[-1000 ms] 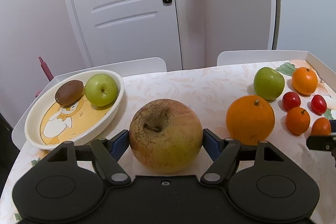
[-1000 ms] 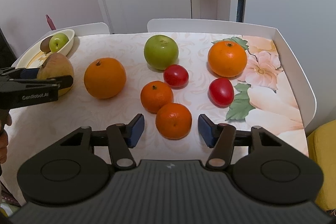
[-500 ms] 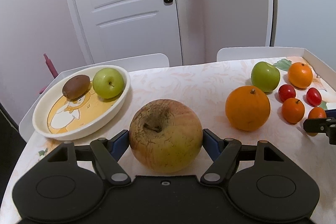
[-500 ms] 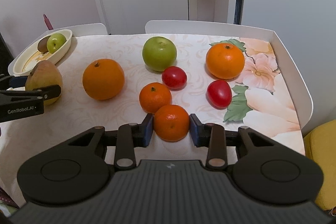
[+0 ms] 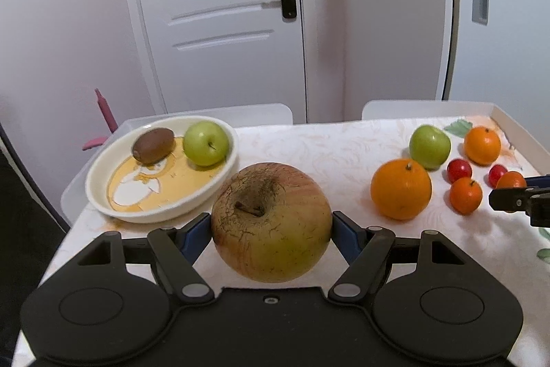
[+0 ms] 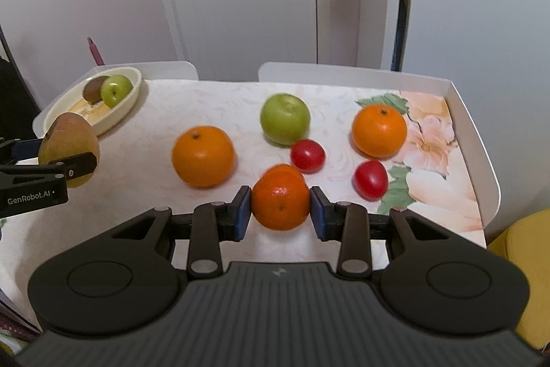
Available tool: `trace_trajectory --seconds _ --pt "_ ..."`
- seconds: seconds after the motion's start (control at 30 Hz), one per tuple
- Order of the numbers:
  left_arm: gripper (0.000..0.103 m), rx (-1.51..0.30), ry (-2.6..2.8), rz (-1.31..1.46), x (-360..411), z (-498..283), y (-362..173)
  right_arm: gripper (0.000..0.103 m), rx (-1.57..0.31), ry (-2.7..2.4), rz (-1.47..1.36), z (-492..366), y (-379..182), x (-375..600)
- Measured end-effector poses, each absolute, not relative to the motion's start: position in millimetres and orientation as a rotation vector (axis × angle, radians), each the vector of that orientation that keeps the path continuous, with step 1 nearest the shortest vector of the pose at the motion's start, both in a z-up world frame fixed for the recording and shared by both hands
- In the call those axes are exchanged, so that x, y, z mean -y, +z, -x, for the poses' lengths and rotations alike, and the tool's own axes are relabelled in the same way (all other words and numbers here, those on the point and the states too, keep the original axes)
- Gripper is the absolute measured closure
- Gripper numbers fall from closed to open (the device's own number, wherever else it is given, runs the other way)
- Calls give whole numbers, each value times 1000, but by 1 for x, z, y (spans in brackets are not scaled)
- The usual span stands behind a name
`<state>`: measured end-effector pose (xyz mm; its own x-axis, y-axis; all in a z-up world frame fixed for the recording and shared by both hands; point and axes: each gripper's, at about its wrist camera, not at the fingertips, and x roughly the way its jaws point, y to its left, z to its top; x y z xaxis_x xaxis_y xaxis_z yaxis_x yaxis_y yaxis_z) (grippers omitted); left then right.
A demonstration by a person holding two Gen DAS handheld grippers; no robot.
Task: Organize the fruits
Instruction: 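Carry the large apple and tangerine over the duck bowl with both tools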
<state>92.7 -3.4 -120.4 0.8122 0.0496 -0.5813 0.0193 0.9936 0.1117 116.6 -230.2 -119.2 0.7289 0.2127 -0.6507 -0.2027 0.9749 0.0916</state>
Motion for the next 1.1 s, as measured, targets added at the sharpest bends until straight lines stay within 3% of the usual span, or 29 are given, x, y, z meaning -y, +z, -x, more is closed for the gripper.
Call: trace_trajectory --seconds 0.6,1.1 --pt "25 -576 37 -103 -68 -87 -48 52 -687 301 -29 -122 -51 141" --pt "25 -593 -5 -144 -147 -129 -47 52 -692 312 -61 -162 -41 43"
